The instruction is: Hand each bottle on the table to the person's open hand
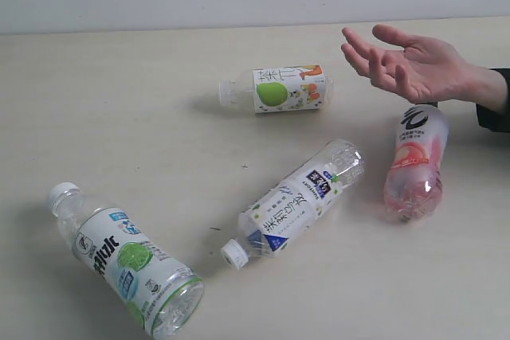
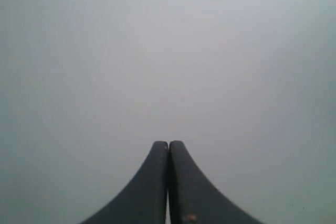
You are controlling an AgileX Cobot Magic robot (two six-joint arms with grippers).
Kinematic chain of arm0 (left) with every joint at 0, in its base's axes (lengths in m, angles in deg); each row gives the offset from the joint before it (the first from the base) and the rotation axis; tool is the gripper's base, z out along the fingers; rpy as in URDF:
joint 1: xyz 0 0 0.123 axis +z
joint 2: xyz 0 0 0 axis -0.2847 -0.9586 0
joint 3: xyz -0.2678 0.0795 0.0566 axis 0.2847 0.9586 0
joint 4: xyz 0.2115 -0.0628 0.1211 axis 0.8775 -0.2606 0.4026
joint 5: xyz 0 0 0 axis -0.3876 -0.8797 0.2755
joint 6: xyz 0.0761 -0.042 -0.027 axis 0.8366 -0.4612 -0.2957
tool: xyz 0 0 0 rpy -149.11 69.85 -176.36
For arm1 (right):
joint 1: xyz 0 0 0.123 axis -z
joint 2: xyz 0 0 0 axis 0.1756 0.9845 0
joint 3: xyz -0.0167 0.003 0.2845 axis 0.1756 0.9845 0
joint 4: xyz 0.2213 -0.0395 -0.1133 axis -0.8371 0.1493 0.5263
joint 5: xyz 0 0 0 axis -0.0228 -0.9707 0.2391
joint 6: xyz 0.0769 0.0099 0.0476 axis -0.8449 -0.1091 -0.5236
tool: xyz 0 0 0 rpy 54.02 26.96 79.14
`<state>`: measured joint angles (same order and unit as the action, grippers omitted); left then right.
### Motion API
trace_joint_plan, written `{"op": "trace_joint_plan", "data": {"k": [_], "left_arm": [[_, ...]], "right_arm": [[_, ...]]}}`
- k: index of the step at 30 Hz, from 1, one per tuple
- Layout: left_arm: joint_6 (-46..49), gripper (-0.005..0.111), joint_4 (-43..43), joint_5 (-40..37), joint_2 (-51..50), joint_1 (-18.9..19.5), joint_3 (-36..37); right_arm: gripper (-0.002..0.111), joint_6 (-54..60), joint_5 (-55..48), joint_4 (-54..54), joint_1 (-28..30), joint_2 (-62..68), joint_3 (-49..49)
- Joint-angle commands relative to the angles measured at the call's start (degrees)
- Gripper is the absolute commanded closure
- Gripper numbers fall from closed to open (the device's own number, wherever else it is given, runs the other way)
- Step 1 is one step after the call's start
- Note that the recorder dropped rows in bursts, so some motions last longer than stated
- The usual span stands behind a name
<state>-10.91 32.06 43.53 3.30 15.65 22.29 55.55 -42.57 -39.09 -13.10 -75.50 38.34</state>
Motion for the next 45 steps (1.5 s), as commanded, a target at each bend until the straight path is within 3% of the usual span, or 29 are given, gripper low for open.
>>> {"op": "trace_joint_plan", "data": {"k": [1,6,13,16,20,25,32,41,45], "left_arm": [[0.09,0.107,0.09,0.09,0.36,0.18,0.12],[0.09,0.107,0.09,0.09,0.36,0.18,0.12],[0.09,0.107,0.09,0.09,0.36,0.18,0.12],[0.09,0.107,0.09,0.09,0.36,0.18,0.12],[0.08,0.107,0.09,0.09,0.36,0.18,0.12],[0.08,0.107,0.09,0.09,0.36,0.18,0.12],[0.08,0.107,0.09,0.09,0.36,0.18,0.12],[0.08,0.107,0.09,0.09,0.36,0.18,0.12],[0.08,0.107,0.09,0.09,0.36,0.18,0.12]], "right_arm": [[0.108,1.03,-7.78,7.13,0.33,9.86,-8.81],[0.108,1.03,-18.72,18.25,0.33,22.56,-19.86],[0.108,6.92,-35.41,17.07,0.33,37.74,-32.66],[0.108,22.65,-44.70,7.44,0.33,43.10,-37.88],[0.108,48.92,-61.47,-13.86,0.33,50.36,-46.02],[0.108,67.79,-78.40,-37.49,-0.10,60.26,-51.19],[0.105,69.77,-76.17,-27.87,-13.18,72.60,-53.53],[0.071,69.00,-73.48,-18.26,-31.26,87.99,-60.72],[0.054,63.48,-72.24,-13.42,-37.02,93.50,-64.56]]}}
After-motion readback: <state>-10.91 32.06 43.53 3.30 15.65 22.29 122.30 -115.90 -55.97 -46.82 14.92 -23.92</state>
